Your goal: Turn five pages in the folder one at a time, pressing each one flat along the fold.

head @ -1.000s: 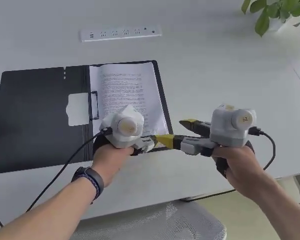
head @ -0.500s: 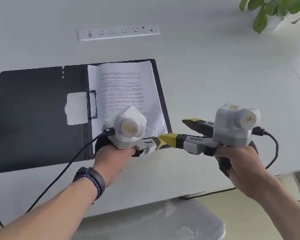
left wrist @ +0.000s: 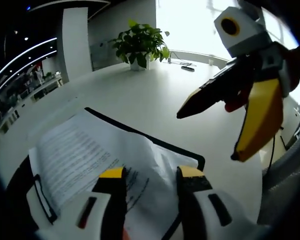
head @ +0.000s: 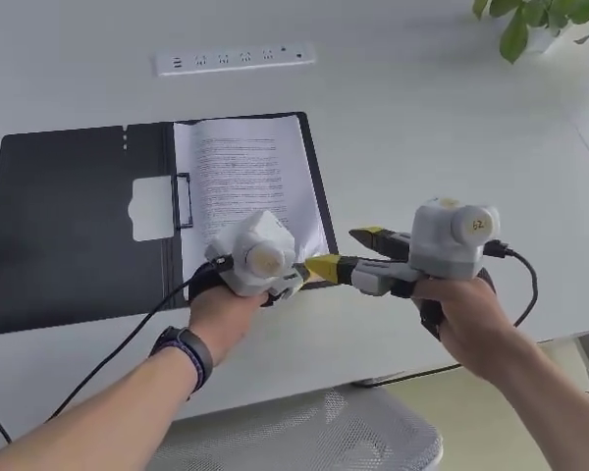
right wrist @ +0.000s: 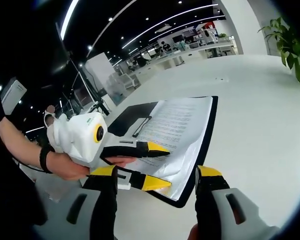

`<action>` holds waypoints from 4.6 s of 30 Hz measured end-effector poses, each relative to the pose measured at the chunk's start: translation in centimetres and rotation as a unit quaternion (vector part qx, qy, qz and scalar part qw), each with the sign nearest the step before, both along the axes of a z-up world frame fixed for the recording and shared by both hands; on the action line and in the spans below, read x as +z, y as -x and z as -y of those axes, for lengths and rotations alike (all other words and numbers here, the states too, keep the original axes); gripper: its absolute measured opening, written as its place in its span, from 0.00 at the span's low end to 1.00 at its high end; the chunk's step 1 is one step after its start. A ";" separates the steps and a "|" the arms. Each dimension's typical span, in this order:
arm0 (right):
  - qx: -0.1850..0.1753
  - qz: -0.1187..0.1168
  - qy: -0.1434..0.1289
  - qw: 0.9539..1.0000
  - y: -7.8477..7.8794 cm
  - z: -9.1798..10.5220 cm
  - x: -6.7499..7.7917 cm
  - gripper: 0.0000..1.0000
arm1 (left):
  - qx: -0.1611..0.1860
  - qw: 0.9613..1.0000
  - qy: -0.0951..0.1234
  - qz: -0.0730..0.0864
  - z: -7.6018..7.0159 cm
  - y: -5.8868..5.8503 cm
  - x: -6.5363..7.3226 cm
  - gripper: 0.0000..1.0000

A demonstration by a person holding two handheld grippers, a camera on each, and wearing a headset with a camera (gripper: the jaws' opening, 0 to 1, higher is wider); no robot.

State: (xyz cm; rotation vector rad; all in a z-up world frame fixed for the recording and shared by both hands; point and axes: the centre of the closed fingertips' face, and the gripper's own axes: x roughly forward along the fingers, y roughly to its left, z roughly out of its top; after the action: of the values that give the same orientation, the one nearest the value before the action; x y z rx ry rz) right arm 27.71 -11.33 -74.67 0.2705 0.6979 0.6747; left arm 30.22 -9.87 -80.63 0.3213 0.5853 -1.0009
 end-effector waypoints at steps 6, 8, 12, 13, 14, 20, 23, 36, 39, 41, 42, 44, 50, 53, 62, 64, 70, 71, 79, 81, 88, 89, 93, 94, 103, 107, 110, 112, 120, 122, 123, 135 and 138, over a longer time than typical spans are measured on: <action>0.005 -0.005 -0.014 1.000 -0.8 -0.9 -0.5 0.61 | 0.002 1.000 0.005 -0.005 -0.1 -0.2 0.0 0.37; 0.007 -0.008 -0.016 1.000 -1.1 -1.1 -0.8 0.61 | 0.003 1.000 0.006 -0.005 -0.1 -0.1 0.0 0.37; 0.005 -0.017 -0.035 0.999 -2.1 -1.6 -1.4 0.58 | 0.003 1.000 0.007 -0.007 -0.1 -0.2 0.0 0.37; 0.003 -0.021 -0.041 0.999 -2.3 -1.6 -1.6 0.58 | 0.003 1.000 0.007 -0.007 -0.1 -0.2 0.0 0.37; 0.003 -0.022 -0.042 0.999 -2.4 -1.7 -1.7 0.57 | 0.003 1.000 0.007 -0.007 -0.1 -0.2 0.0 0.37; -0.006 -0.037 -0.063 0.997 -3.6 -2.0 -2.4 0.52 | 0.004 1.000 0.007 -0.007 0.0 -0.3 0.0 0.37; -0.013 -0.050 -0.072 0.996 -4.0 -2.1 -3.0 0.50 | 0.004 1.000 0.007 -0.007 -0.1 -0.3 0.0 0.37; -0.058 -0.075 -0.111 0.989 -5.0 -1.7 -3.9 0.22 | 0.006 1.000 0.009 -0.011 -0.1 -0.3 0.1 0.37; -0.071 -0.080 -0.107 0.989 -5.1 -1.2 -4.4 0.14 | 0.008 1.000 0.010 -0.011 -0.1 -0.3 0.1 0.37; -0.076 -0.085 -0.103 0.988 -4.9 -1.0 -4.9 0.07 | 0.008 1.000 0.009 -0.012 -0.1 -0.3 0.1 0.37; -0.081 -0.090 -0.109 0.987 -4.9 -0.9 -4.9 0.07 | 0.009 1.000 0.010 -0.013 -0.1 -0.3 0.1 0.38; -0.093 -0.100 -0.118 0.984 -4.9 -0.6 -5.0 0.06 | 0.009 1.000 0.011 -0.017 0.0 -0.2 0.1 0.39; -0.109 -0.117 -0.129 0.979 -4.5 -0.4 -5.2 0.02 | 0.011 0.999 0.020 -0.032 0.3 0.3 0.5 0.46; -0.114 -0.119 -0.134 0.977 -4.5 -0.3 -5.1 0.00 | 0.015 0.999 0.027 -0.038 0.2 0.6 1.0 0.49; -0.121 -0.121 -0.146 0.974 -4.2 -1.3 -3.9 0.00 | 0.021 0.999 0.035 -0.030 -0.8 0.6 2.8 0.57; -0.125 -0.121 -0.149 0.973 -4.3 -1.6 -3.5 0.00 | 0.023 0.999 0.039 -0.031 -1.0 0.4 3.1 0.58; -0.121 -0.103 -0.172 0.972 -4.7 -3.1 -1.1 0.00 | 0.038 0.998 0.047 -0.027 -2.2 -0.1 4.2 0.62; -0.117 -0.100 -0.173 0.973 -4.7 -3.5 -0.8 0.00 | 0.040 0.998 0.047 -0.026 -2.4 -0.2 4.3 0.62; -0.093 -0.082 -0.182 0.975 -5.2 -5.9 1.6 0.00 | 0.070 0.996 0.060 -0.018 -5.3 -1.1 6.1 0.65; -0.085 -0.076 -0.184 0.976 -5.3 -6.6 2.2 0.00 | 0.080 0.995 0.063 -0.013 -6.4 -1.2 6.6 0.65; -0.049 -0.063 -0.185 0.980 -5.6 -9.3 3.8 0.00 | 0.111 0.991 0.068 -0.006 -10.1 -1.4 7.5 0.66; -0.045 -0.061 -0.186 0.980 -5.6 -9.6 4.0 0.00 | 0.114 0.991 0.068 -0.005 -10.6 -1.3 7.6 0.66; -0.033 -0.054 -0.194 0.979 -6.1 -11.0 5.0 0.00 | 0.124 0.990 0.065 0.002 -12.4 -1.3 8.0 0.66; -0.031 -0.052 -0.194 0.979 -6.1 -11.2 5.0 0.00 | 0.128 0.990 0.064 0.003 -12.9 -1.3 8.1 0.66; 0.007 -0.040 -0.197 0.979 -6.7 -14.2 6.5 0.00 | 0.161 0.985 0.062 0.012 -17.9 -1.0 8.7 0.66; 0.020 -0.041 -0.199 0.979 -6.9 -15.6 6.7 0.00 | 0.171 0.983 0.064 0.015 -19.6 -0.7 9.1 0.67; 0.028 -0.040 -0.200 0.979 -6.9 -16.8 7.0 0.00 | 0.179 0.982 0.061 0.020 -20.7 -0.4 9.3 0.68; 0.035 -0.040 -0.202 0.978 -6.9 -17.7 7.2 0.00 | 0.181 0.981 0.060 0.023 -21.5 -0.2 9.5 0.68; 0.074 -0.040 -0.204 0.975 -6.7 -21.7 7.8 0.00 | 0.218 0.973 0.065 0.036 -25.2 -0.1 10.7 0.68; 0.085 -0.042 -0.206 0.974 -6.5 -22.8 7.8 0.00 | 0.228 0.971 0.067 0.036 -26.1 0.0 10.9 0.68; 0.090 -0.046 -0.206 0.973 -6.5 -23.3 7.7 0.00 | 0.231 0.970 0.065 0.036 -26.5 0.1 11.0 0.68; 0.137 -0.077 -0.202 0.967 -5.7 -28.8 6.2 0.00 | 0.264 0.962 0.062 0.040 -29.7 1.9 11.6 0.71; 0.137 -0.090 -0.200 0.966 -5.6 -29.7 5.3 0.00 | 0.275 0.959 0.060 0.038 -30.8 2.2 11.5 0.71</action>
State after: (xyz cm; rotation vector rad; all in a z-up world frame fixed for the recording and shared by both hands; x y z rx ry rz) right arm 33.26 18.38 -69.41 0.6198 0.7777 1.0675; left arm 28.06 20.92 -69.16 0.0764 0.5012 -0.4801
